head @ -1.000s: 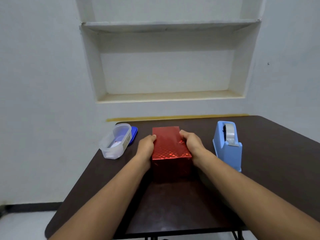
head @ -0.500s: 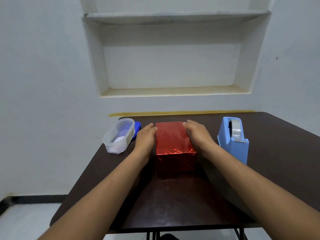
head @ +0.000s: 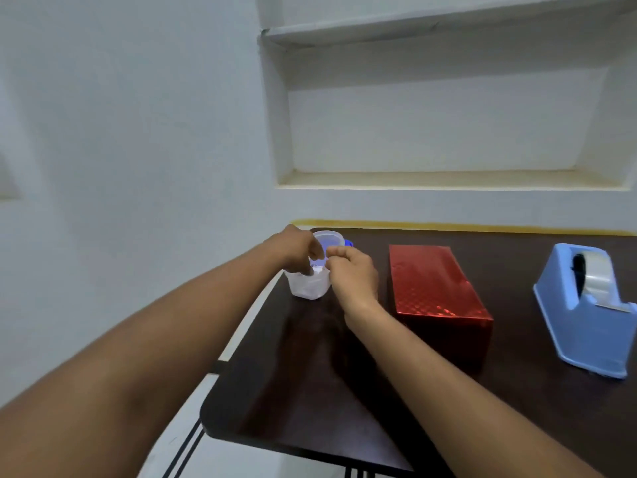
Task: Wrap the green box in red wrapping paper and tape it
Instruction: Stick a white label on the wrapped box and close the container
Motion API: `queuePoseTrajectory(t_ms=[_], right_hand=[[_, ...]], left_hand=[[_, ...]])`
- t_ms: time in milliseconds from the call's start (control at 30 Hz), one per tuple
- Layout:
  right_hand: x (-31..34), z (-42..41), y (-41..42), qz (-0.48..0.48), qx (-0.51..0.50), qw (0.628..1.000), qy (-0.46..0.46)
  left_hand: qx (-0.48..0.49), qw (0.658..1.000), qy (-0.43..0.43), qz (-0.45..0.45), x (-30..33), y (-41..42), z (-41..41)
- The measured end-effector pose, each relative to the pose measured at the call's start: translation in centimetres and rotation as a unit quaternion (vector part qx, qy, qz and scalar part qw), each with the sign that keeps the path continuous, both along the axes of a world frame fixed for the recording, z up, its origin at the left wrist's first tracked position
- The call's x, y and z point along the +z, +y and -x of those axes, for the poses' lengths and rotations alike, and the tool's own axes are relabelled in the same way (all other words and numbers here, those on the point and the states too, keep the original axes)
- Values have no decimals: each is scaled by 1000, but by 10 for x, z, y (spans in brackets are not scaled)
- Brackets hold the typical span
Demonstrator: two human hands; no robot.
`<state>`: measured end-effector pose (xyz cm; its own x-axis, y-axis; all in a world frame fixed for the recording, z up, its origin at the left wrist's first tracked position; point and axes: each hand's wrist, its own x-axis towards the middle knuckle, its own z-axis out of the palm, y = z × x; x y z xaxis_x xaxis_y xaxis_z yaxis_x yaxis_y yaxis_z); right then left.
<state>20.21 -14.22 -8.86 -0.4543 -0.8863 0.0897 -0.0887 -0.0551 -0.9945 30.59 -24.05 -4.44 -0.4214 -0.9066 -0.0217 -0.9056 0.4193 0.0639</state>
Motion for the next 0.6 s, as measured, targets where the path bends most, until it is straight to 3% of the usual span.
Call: queuePoseTrajectory(t_ms=[200, 600], right_hand=[[-30, 5, -14, -24, -37, 999, 14], [-38, 17, -23, -15, -39, 999, 24]], left_hand=[[-31, 987, -157, 19, -14, -23, 14], [-53, 986, -151, 40, -20, -34, 15]])
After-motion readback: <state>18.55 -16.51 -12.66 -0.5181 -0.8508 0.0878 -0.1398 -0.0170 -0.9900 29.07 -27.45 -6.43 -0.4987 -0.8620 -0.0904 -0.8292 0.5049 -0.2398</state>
